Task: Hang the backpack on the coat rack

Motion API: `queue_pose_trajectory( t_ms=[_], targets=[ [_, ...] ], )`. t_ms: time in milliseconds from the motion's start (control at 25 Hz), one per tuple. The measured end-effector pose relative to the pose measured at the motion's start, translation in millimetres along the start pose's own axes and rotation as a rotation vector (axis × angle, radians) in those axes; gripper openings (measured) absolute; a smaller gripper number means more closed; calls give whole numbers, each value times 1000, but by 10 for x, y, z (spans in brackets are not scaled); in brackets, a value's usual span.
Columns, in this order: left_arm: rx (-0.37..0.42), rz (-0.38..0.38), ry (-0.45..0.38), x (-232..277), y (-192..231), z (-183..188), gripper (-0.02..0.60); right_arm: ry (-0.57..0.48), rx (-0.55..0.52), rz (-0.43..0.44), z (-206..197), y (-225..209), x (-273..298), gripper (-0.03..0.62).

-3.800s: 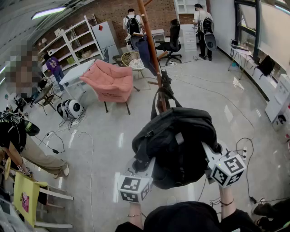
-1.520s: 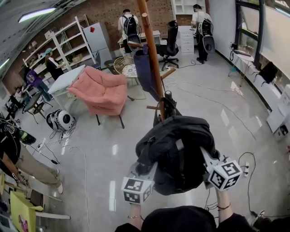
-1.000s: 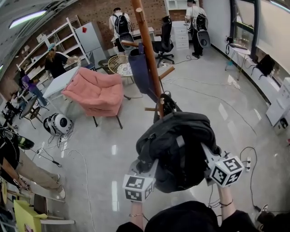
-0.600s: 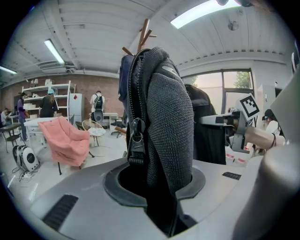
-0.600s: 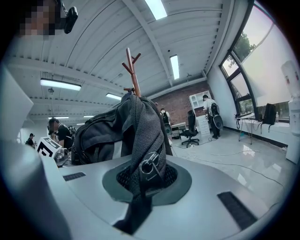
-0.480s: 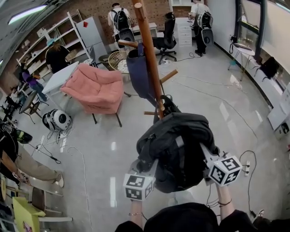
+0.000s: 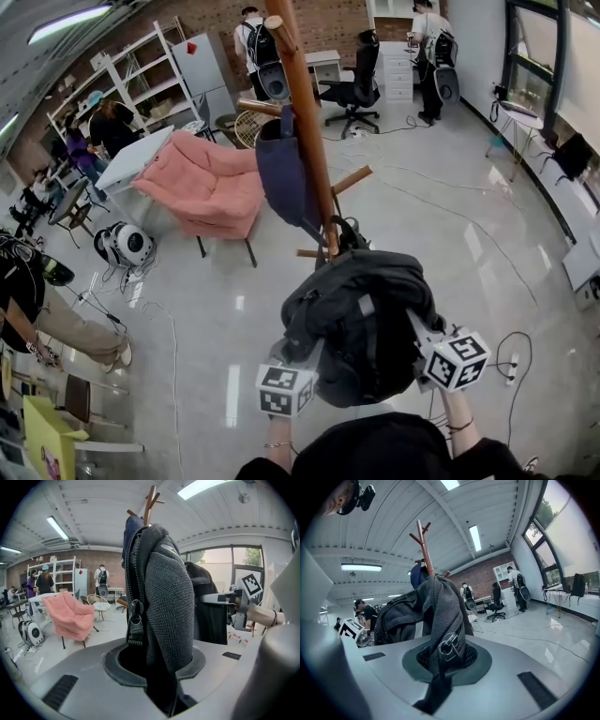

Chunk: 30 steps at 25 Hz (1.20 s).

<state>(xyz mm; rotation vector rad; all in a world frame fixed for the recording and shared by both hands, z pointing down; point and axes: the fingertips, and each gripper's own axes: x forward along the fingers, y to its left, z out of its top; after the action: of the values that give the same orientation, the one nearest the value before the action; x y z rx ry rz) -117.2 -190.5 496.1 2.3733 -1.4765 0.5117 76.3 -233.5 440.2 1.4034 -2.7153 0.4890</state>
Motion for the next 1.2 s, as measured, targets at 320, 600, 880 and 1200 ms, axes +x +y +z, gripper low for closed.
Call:
queue_pose_trajectory(
  t_ms=[320,600,880,1200],
  targets=[
    [-25,29,30,241,73,-45,124,17,-7,35,-28,-167,245,28],
    [-36,3,73,398,211,-179,124,23,3,29,-157,-210,417,28],
    [-32,-24,130,558,222,-366,124,52,9,2,-347,-304,489,28],
    [-61,-32,168,696,304,-576,124,99,19,-11,-556,-363,629,28]
  ],
)
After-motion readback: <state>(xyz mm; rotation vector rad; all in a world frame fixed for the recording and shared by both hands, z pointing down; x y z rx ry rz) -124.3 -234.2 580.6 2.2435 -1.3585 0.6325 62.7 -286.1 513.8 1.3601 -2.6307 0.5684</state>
